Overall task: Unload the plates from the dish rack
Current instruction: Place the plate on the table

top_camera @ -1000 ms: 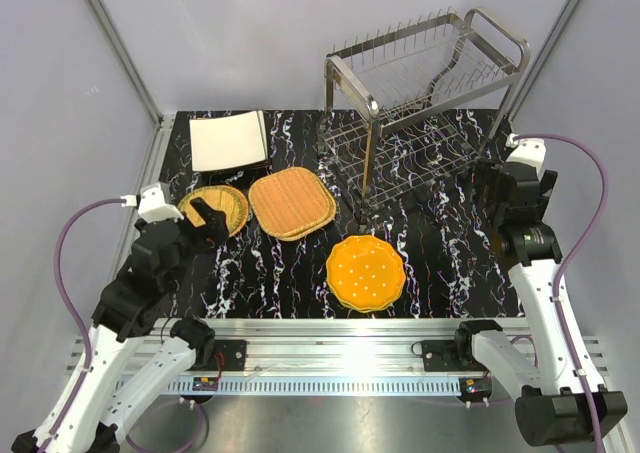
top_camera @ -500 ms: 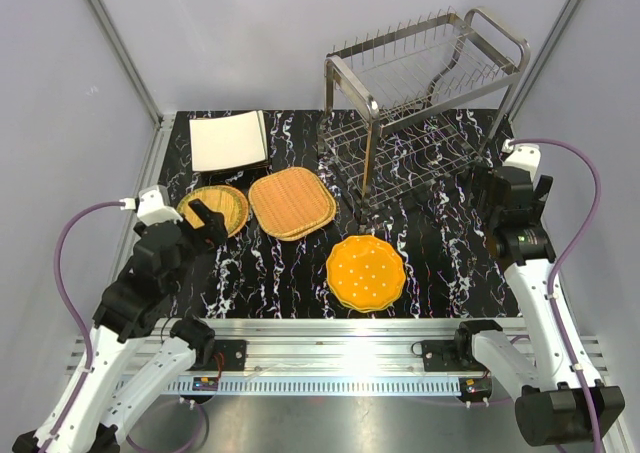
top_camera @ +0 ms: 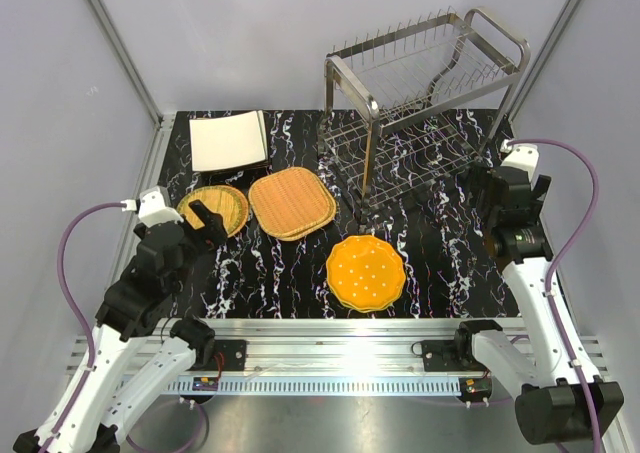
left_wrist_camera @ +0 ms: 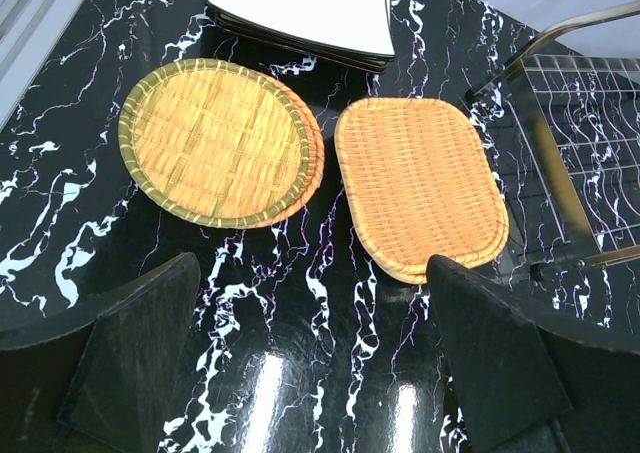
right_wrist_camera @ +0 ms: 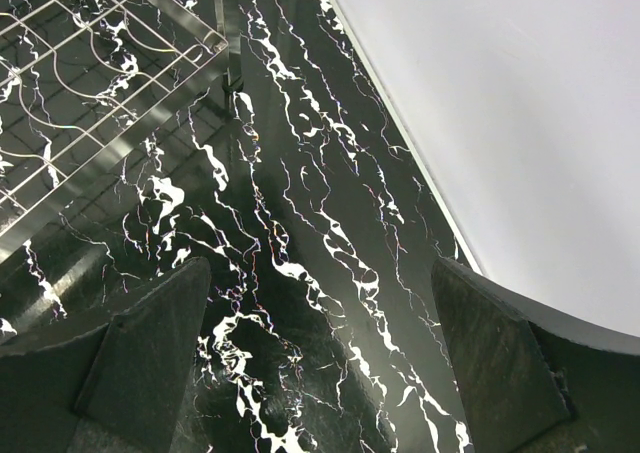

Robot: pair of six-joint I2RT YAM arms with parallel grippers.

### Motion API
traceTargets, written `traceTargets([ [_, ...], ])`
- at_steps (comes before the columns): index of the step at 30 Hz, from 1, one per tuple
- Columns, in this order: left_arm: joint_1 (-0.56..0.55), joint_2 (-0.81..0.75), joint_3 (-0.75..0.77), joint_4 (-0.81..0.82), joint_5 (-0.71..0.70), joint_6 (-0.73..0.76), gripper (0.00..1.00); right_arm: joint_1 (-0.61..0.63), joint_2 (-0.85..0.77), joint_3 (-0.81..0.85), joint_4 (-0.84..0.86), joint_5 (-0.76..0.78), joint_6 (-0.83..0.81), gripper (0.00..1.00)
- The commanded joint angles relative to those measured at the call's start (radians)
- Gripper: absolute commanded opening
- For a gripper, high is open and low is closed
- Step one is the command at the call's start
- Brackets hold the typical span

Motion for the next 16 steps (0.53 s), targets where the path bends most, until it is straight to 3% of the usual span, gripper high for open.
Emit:
traceTargets([
  [1, 0.003, -0.006, -0.006, 0.049, -0.045, 0.002, 0.99, -0.003, 0.005, -0.003, 0.064, 0.038, 0.012, 1.0],
  [16, 0.003, 0.007, -0.026, 0.112, -0.075, 0.019, 0.99, -0.001, 0.013, -0.04, 0.116, 0.028, -0.043, 1.0],
])
